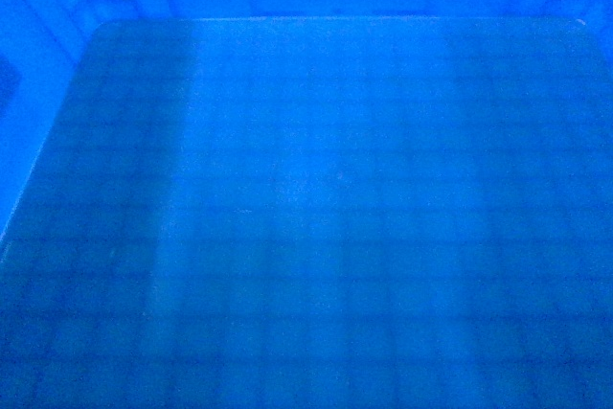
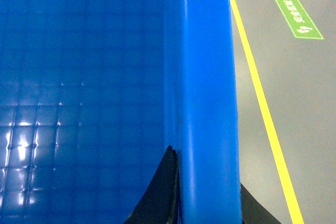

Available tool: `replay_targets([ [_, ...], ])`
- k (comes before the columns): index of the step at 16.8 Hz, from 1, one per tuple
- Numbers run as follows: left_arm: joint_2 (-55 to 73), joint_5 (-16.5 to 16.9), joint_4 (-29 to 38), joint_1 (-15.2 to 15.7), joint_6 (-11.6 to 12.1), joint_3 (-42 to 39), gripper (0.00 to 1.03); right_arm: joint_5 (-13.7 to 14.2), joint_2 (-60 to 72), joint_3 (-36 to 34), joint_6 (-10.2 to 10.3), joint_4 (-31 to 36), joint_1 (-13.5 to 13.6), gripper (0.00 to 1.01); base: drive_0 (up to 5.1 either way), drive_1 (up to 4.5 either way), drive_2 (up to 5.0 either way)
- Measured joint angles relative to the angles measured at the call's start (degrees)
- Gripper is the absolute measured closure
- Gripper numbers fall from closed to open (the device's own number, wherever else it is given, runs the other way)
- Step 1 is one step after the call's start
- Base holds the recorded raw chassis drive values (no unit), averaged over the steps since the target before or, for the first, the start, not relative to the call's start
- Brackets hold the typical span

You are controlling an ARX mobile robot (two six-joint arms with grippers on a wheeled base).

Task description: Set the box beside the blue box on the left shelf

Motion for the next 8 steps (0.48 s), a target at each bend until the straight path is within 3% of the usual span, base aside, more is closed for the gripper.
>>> replay_targets([
  [8,0.13,0.02,-0.02,0.00,-0.04,0.00,0.93,0.00,0.02,0.00,0.00,0.07,0.00,0.92,0.0,4.17,-4.1],
])
